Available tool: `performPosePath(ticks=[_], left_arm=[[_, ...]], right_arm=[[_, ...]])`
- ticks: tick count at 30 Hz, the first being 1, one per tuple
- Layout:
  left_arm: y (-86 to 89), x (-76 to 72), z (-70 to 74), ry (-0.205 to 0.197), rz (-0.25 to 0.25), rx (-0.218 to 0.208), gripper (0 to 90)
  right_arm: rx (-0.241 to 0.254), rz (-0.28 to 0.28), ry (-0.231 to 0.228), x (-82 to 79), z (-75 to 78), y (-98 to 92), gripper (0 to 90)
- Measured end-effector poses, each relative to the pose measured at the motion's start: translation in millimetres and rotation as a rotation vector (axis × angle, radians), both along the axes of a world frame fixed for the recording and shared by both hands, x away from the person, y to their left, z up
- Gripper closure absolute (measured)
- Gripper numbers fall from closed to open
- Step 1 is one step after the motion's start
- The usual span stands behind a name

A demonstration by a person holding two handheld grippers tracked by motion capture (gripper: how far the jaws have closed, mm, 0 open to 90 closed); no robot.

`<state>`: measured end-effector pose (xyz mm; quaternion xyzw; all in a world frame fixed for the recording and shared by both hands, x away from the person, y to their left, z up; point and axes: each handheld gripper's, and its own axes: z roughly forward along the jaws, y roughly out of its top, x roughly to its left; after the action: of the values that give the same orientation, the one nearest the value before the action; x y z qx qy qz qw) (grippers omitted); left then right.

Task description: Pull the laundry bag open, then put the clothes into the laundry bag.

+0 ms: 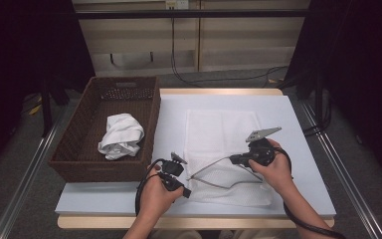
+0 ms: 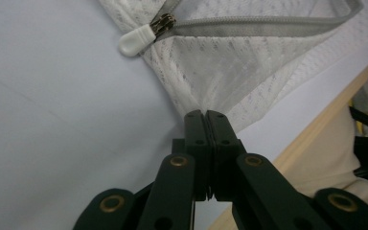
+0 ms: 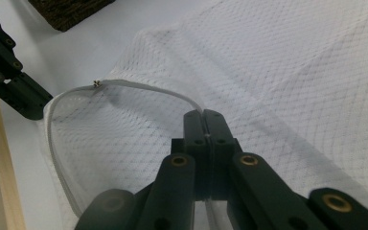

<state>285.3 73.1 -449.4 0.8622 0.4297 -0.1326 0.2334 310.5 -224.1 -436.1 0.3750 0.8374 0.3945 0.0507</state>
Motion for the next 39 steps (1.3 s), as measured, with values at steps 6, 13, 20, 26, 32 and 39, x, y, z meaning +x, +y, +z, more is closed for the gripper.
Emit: performPosePath(ticks=[6,13,20,26,32,39], left_arm=[[2.3,3.7,11.6,-0.045,0.010,-0.045,70.7],[6.0,13.1,29.2,-0.128,0.037,-0.103,47.7],[6.1,25.6,40.1,-0.182,0.053,-0.129,27.7],[8.3,39.1,49.7,-0.211,0.056,-0.145,18.7],[8.0,49.8,63.6,-0.258,0.046,-0.155,14.3],[15.3,64.5,81.3,-0.301,0.071,-0.150,8.8]], right_arm=[[0.008,0.010,-0.005,-1.9,0.5,-0.7,90.0],[0.003,0.019,-0.005,-3.1,0.9,1.0,90.0],[0.011,0.028,-0.011,-3.6,1.6,1.7,90.0],[0.011,0.030,-0.033,-3.8,5.4,1.4,90.0],[0.043,0.036,-0.067,-5.2,10.5,0.3,90.0],[0.051,0.026,-0.089,-2.0,13.9,-0.2,90.0]])
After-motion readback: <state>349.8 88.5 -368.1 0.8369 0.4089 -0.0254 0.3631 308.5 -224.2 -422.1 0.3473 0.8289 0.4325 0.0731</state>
